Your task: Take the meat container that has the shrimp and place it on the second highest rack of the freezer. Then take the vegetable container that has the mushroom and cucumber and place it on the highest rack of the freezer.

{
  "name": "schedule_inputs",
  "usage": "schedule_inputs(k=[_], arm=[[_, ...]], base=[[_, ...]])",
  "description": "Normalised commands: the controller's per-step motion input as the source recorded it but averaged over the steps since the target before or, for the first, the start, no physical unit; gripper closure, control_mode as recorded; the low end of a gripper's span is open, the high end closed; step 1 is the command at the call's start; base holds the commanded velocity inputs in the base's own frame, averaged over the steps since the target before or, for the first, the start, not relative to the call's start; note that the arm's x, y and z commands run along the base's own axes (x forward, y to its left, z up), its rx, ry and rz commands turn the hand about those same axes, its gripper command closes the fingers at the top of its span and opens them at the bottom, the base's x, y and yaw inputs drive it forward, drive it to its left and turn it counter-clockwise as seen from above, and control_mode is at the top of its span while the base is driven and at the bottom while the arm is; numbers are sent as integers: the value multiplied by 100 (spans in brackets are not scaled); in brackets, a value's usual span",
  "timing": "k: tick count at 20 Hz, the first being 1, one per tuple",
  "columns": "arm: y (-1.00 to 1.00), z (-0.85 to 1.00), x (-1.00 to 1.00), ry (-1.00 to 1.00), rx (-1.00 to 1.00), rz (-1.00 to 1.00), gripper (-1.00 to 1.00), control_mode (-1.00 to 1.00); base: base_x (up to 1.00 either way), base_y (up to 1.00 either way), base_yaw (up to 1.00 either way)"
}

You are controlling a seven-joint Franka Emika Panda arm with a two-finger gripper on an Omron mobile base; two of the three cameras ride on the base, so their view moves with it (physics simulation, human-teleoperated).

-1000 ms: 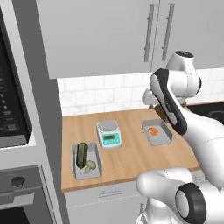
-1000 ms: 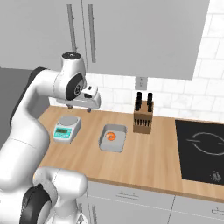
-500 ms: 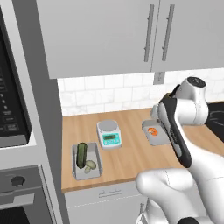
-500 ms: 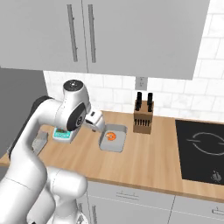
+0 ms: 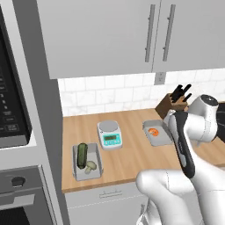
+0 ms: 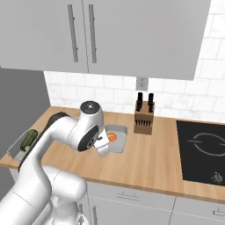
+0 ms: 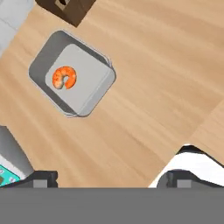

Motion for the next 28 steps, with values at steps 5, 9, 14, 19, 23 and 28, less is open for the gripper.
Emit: schedule_inputs(k=[5, 9, 14, 19, 23, 28], arm=[[-29, -19, 19, 33, 17, -21, -100, -100], [-9, -27, 26, 15, 4, -3, -100, -100], [0, -29, 32, 0, 0, 0, -100, -100], [0, -28, 32, 0, 1, 0, -100, -100], [0, -25, 33, 0, 5, 0, -100, -100], [0, -25, 28, 0, 4, 0, -100, -100]], base=[[0, 0, 0], [0, 0, 0], [0, 0, 0], [0, 0, 0], [0, 0, 0], [0, 0, 0]])
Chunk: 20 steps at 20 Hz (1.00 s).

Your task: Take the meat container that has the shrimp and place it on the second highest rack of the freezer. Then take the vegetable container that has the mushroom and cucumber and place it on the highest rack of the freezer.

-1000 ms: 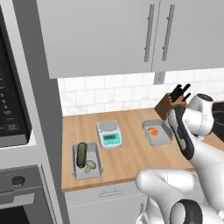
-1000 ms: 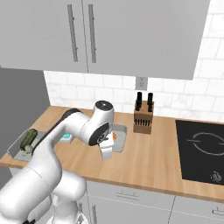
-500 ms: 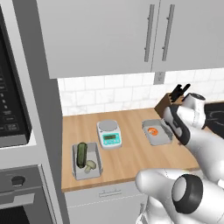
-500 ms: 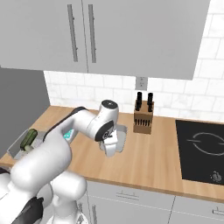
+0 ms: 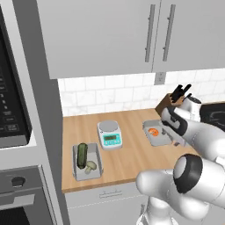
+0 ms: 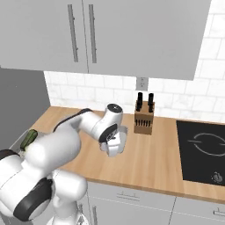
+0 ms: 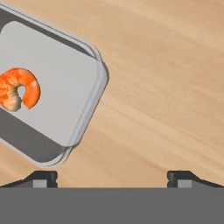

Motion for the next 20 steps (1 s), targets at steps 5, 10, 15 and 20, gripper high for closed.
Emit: schedule_inputs(k=[5, 10, 15, 20], arm=[[0, -27, 27, 0, 3, 0, -100, -100], [0, -31, 31, -2, 1, 0, -100, -100], [0, -26, 28, 0, 2, 0, -100, -100], [0, -22, 26, 0, 3, 0, -100, -100]], base=[[0, 0, 0], [0, 0, 0], [0, 0, 0], [0, 0, 0]])
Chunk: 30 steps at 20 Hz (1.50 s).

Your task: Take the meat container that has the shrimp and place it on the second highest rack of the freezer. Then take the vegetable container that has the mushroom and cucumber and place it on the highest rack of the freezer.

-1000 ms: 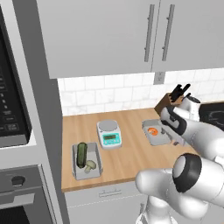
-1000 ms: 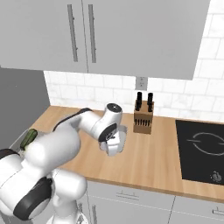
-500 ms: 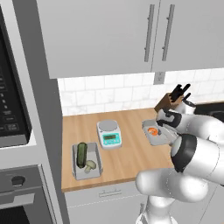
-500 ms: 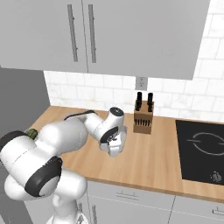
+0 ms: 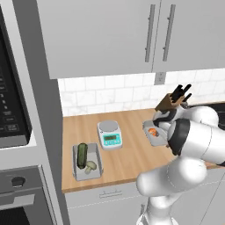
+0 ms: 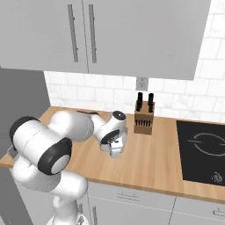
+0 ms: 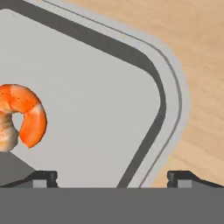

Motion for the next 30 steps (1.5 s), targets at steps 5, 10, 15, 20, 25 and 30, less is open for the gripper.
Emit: schedule_inputs(k=[5, 10, 15, 20, 25, 30], arm=[[0, -17, 24, 0, 1, 0, 100, -100], [0, -9, 13, 0, 0, 0, 100, -100], [2, 27, -44, -16, 0, 0, 100, -100], [21, 64, -49, -16, 0, 0, 100, -100], [52, 76, -42, -10, -1, 5, 100, -100], [59, 67, -47, 0, 0, 1, 100, -100]], base=[[0, 0, 0], [0, 0, 0], [0, 0, 0], [0, 0, 0], [0, 0, 0], [0, 0, 0]])
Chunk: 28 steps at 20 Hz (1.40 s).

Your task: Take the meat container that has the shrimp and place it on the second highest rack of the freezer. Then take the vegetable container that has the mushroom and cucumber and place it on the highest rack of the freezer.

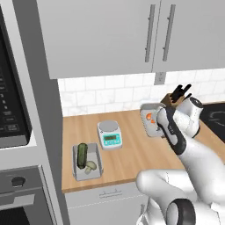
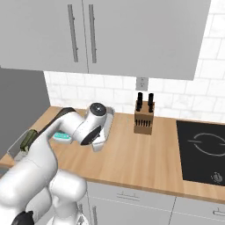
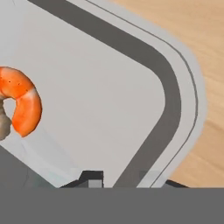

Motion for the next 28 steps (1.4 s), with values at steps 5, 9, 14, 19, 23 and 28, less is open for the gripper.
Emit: schedule_inputs(k=[5, 9, 14, 19, 23, 28], arm=[[54, 41, -47, 0, 0, 0, 100, -100], [23, 5, -43, 0, 0, 8, 100, -100], [1, 0, -47, 0, 0, 13, 100, -100], [0, -2, -19, 0, 0, 1, 100, 100], [0, 0, 0, 0, 0, 0, 100, 100], [0, 0, 0, 0, 0, 0, 100, 100]], base=[[0, 0, 0], [0, 0, 0], [0, 0, 0], [-80, -1, 0], [-100, 0, 0], [-100, 45, 0]])
